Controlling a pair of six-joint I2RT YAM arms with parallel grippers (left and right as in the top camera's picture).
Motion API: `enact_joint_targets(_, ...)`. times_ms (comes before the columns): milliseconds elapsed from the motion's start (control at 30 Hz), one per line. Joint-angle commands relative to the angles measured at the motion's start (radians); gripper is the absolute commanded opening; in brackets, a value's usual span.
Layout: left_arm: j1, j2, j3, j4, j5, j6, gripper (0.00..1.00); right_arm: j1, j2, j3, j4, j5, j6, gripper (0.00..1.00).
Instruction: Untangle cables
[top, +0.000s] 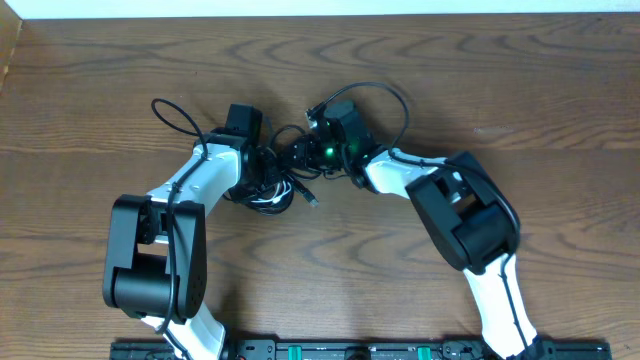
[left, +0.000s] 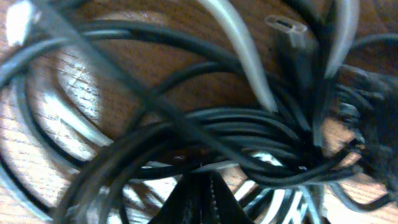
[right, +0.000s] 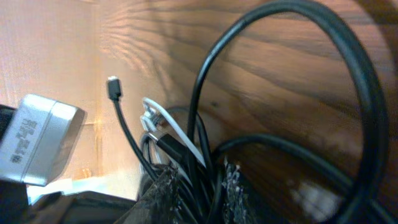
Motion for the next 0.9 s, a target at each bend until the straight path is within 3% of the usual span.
enact_joint_targets(0,0.01,0.029,-0.018,-0.002,-0.056,0.013,0.08,0.018,0.04,-0.001,0.045,-0.114,0.137,0.23)
enact_joint_targets(133,0.01,0.029,-0.018,-0.002,-0.06,0.013,0.08,0.027,0.04,-0.001,0.068,-0.134,0.14,0.13)
enact_joint_targets(333,0.01,0.029,-0.018,0.0,-0.066,0.013,0.08,0.046,0.04,-0.001,0.14,-0.139,0.137,0.12)
enact_joint_targets(467,0.011,0.016,-0.011,-0.004,-0.066,0.027,0.08,0.047,0.04,-0.001,0.13,-0.116,0.054,0.08)
enact_joint_targets(633,0.039,-0.11,0.039,-0.043,-0.07,0.013,0.08,0.043,0.04,-0.001,0.127,-0.116,-0.065,0.04)
enact_joint_targets(867,0.097,-0.28,0.04,-0.072,-0.097,-0.043,0.08,0.035,0.04,-0.001,0.113,-0.109,-0.075,0.02)
